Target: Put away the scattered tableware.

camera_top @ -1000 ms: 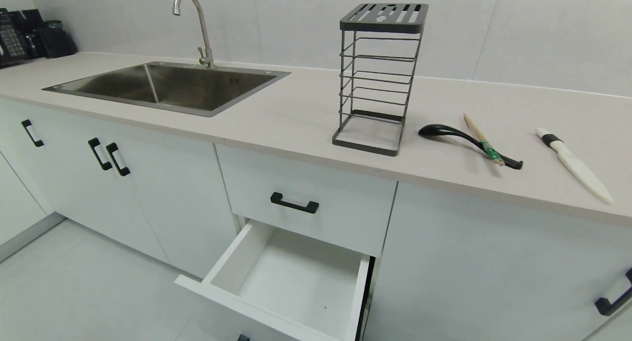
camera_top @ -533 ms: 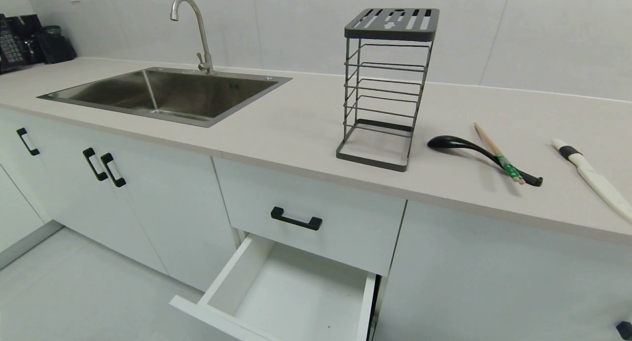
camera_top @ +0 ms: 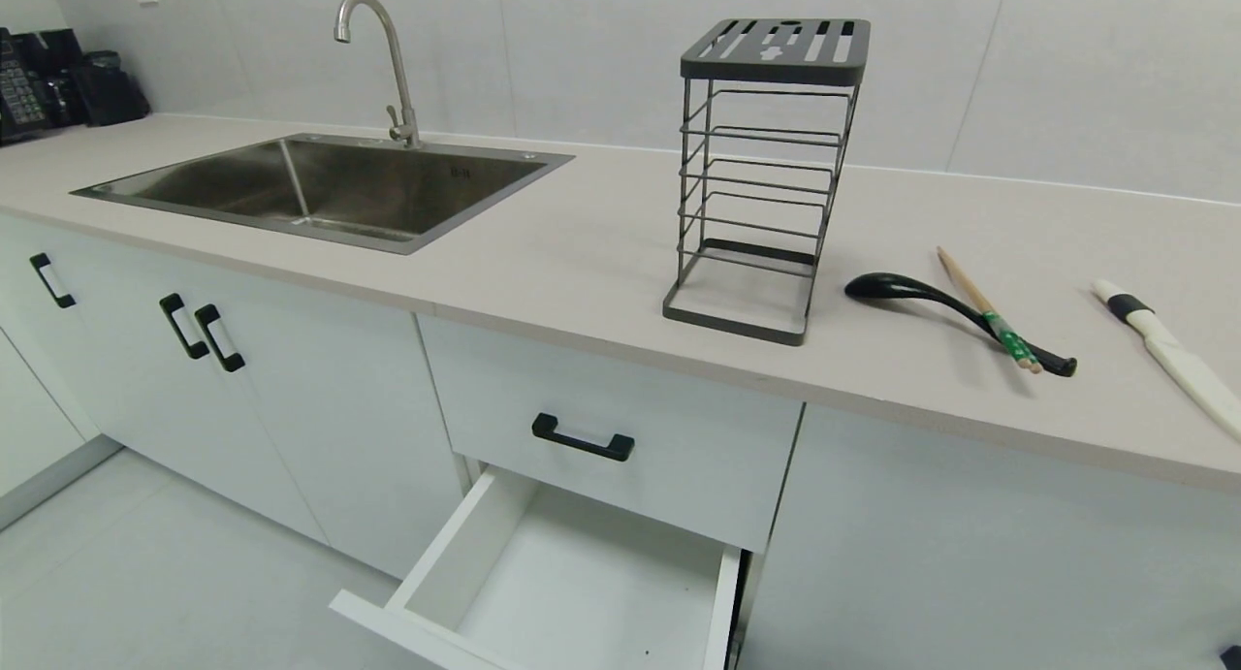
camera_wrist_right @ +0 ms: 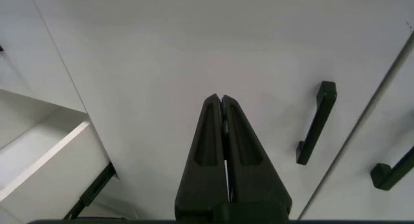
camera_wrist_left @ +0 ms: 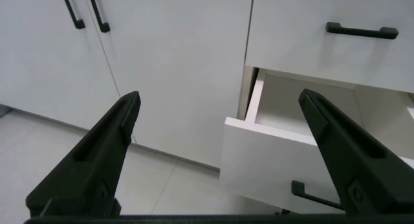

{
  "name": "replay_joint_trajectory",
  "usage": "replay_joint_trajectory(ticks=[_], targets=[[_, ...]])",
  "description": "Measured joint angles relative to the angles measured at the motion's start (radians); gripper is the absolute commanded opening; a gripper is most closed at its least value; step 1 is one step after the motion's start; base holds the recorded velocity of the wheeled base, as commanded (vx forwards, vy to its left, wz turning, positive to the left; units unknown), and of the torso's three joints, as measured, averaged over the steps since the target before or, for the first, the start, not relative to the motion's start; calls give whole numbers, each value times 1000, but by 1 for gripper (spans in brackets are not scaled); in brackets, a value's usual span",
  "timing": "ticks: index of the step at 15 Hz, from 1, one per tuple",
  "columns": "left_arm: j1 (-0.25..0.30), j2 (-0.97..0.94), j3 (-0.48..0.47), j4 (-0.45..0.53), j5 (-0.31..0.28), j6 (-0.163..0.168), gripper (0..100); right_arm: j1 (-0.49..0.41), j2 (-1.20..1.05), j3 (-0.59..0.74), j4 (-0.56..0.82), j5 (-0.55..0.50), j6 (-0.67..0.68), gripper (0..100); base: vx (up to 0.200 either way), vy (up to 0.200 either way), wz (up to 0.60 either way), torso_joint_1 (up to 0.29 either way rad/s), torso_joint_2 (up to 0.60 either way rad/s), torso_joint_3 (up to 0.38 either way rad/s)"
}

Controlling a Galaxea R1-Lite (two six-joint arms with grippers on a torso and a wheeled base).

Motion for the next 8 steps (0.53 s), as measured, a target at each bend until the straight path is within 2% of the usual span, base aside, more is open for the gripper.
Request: replay_joint_trajectory(ticks=[3,8], targets=[[0,0,0,0,0,-1,100,1,0,0,-1,-1,0,0,0,0,0,0,0,0],[0,0,0,0,2,-2,100,0,0,-1,-2,0,0,0,0,0,0,203,-377,-169]])
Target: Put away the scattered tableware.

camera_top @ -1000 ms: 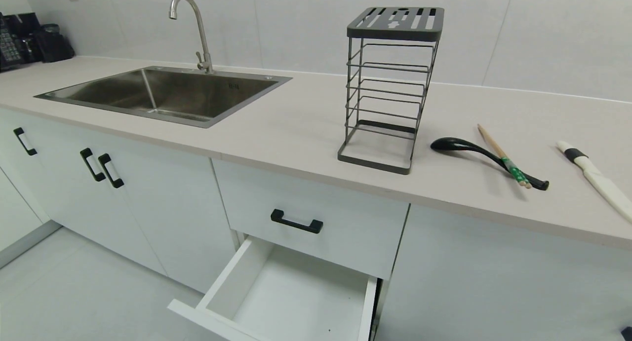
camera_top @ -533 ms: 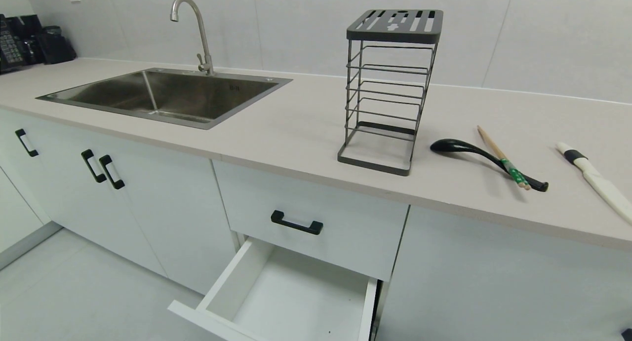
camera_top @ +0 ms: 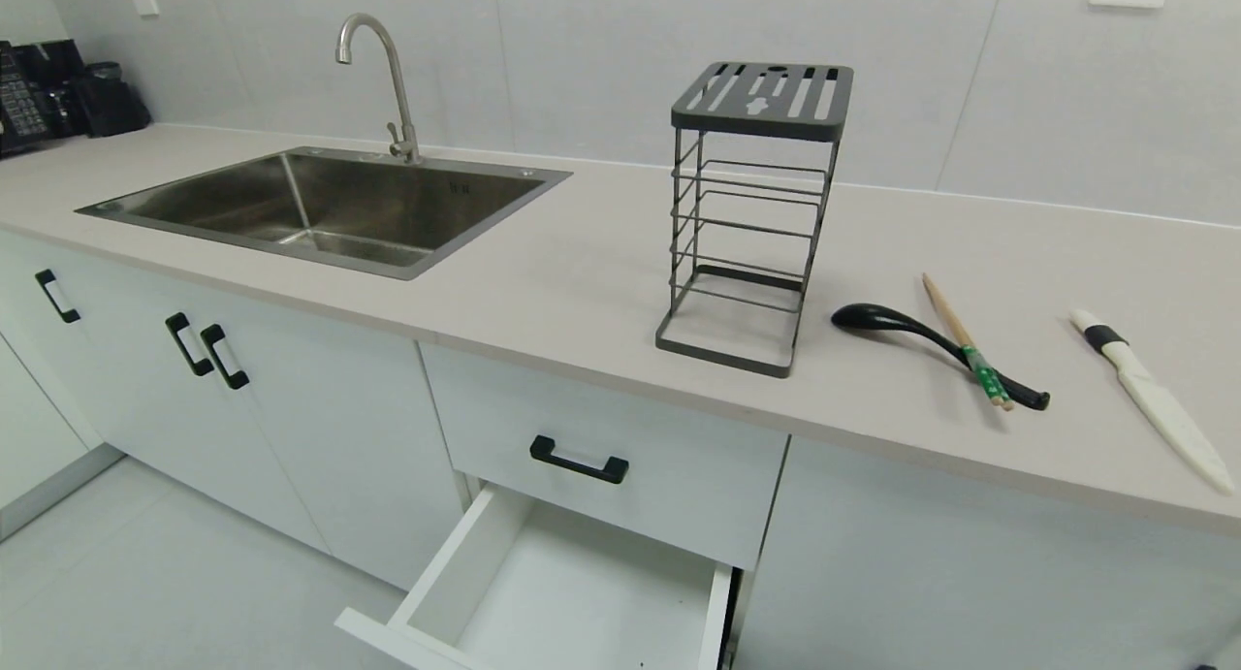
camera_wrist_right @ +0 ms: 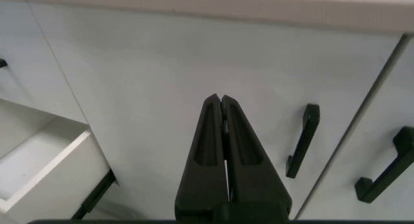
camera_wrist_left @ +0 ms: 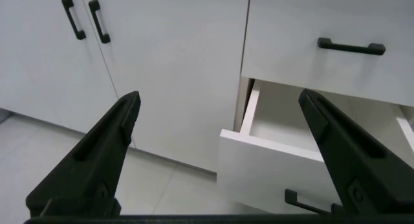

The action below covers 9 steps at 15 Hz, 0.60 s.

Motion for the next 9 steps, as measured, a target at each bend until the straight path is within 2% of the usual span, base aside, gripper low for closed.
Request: replay_joint_trajectory(ticks=[4,9], targets=[[0,0,0,0,0,0,100,0,0,0,0,0,0,0,0,0,0,113,-465,-222],[0,0,0,0,0,0,100,0,0,1,2,0,0,0,0,0,0,356,-488,-238]])
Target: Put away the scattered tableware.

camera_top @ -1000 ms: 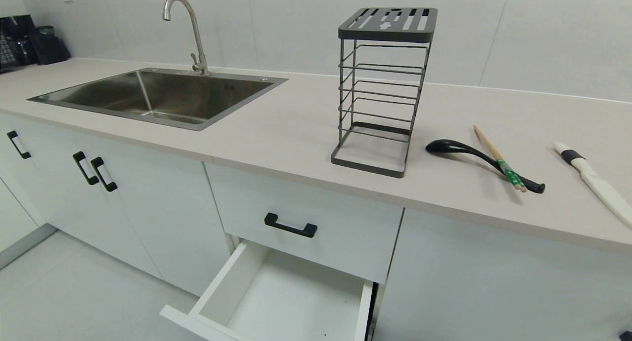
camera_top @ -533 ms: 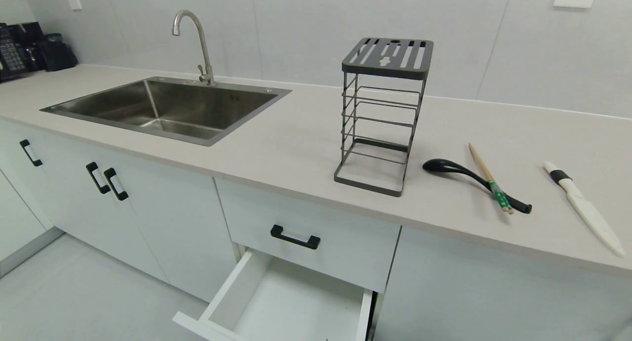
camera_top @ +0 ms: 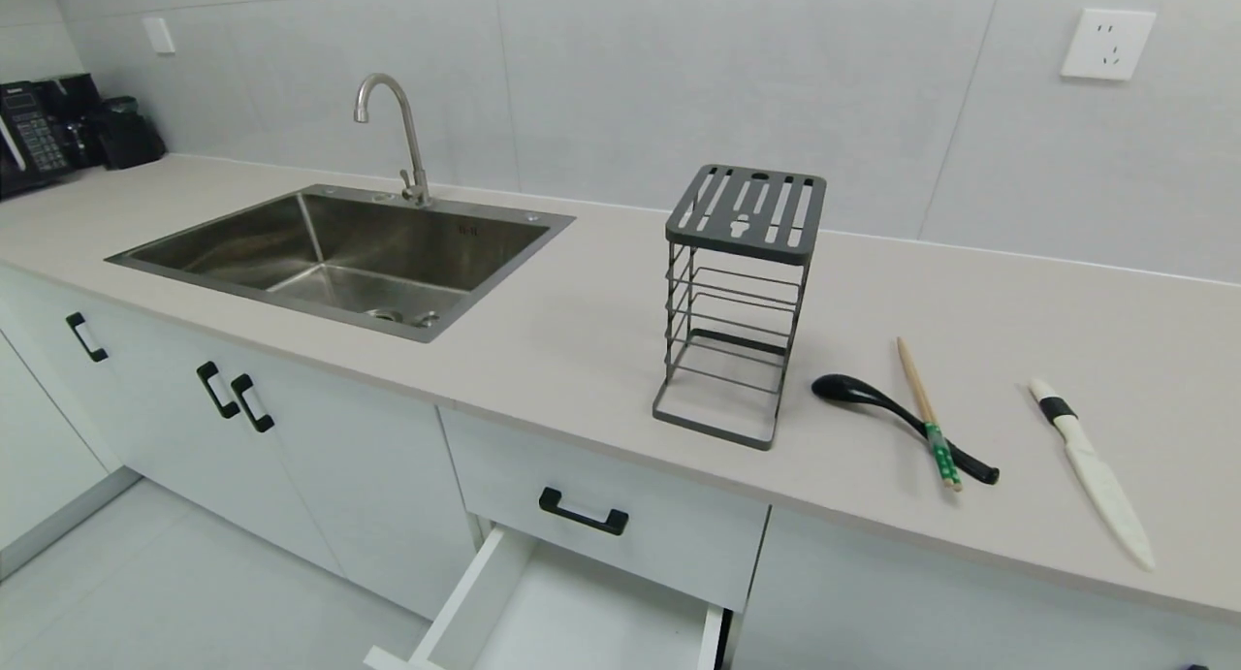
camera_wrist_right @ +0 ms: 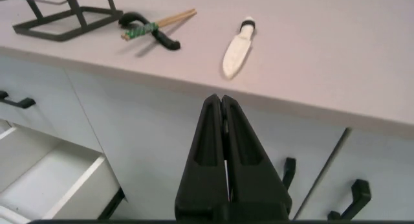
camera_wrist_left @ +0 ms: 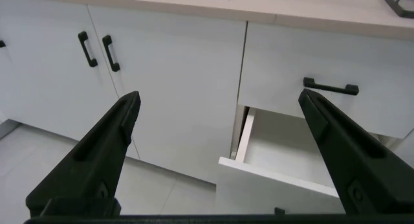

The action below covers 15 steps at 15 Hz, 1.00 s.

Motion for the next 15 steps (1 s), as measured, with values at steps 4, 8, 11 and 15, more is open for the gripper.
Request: replay_joint_trajectory(ticks=[4,8,11,15], targets=[[0,0,0,0,0,0,100,0,0,-1,0,0,2,0,0,0,0,266,-491,-233],[0,0,0,0,0,0,100,0,0,0,1,0,2,0,0,0,0,64,-110,-53],[0,0,0,0,0,0,100,-1,0,0,0,-1,1,100,0,0,0,0,0,0],[0,0,0,0,0,0,100,0,0,0,0,-1,0,100,0,0,0,0,0,0]])
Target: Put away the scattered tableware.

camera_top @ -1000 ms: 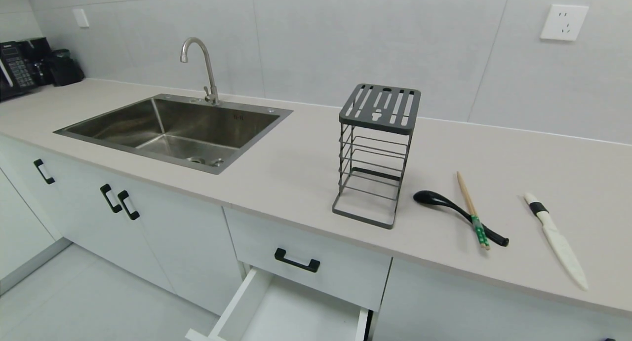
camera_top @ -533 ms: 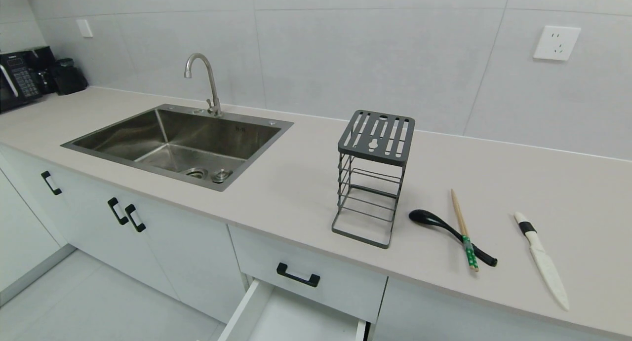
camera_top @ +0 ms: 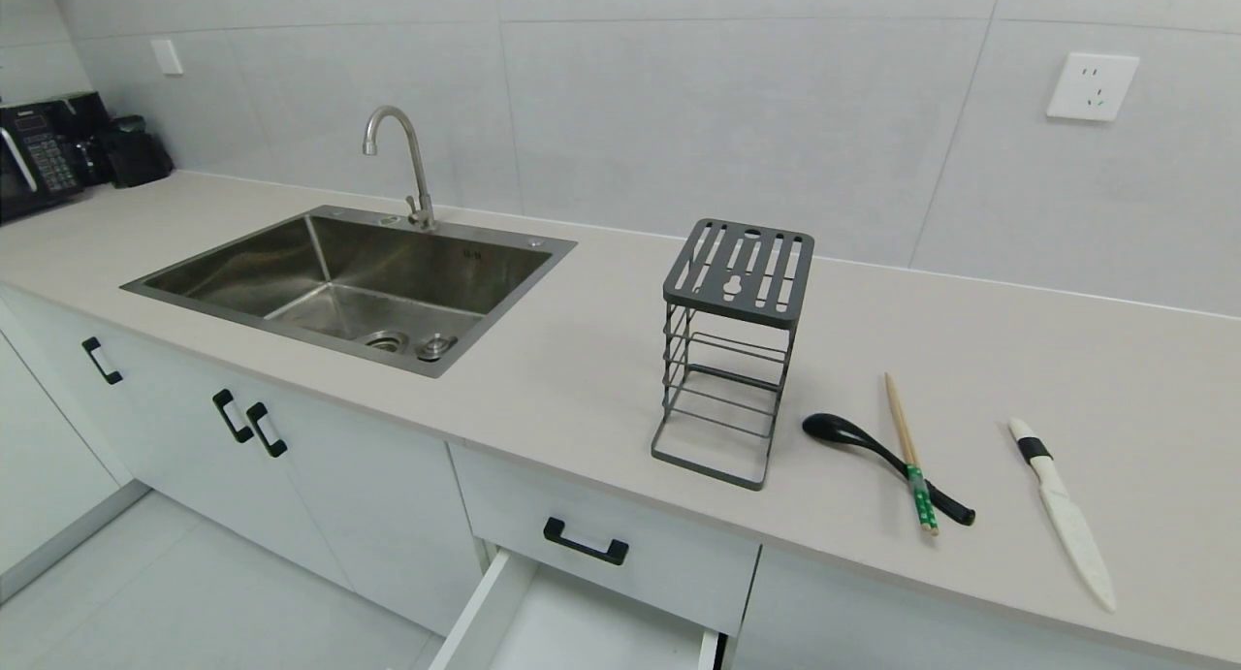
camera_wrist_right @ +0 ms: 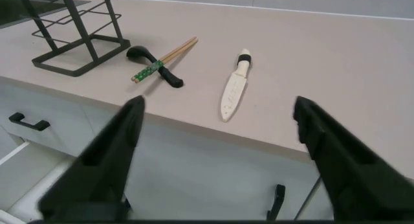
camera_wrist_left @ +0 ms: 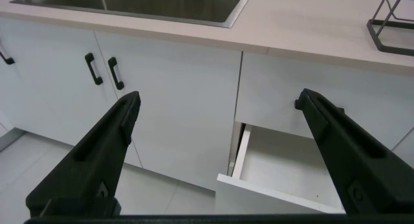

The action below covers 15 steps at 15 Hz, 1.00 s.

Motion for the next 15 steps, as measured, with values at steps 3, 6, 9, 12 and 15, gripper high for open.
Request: replay_joint_trajectory(ticks=[3,6,9,12,15], targets=[[0,0,0,0,0,0,100,-1,0,-1,0,0,1,100,0,0,0,0,0,0],[0,0,0,0,-1,0,100,0,0,-1,-1,7,-7,100,0,0,0,0,0,0],[0,0,0,0,0,0,100,0,0,0,-177,16,-16,100,0,0,0,0,0,0],[0,0,0,0,0,0,100,-2,23,-18,-199,75,-35,100,0,0,0,0,0,0],[0,0,0,0,-1,0,100,-2,131,-103,-190,135,-49,100,0,0,0,0,0,0]])
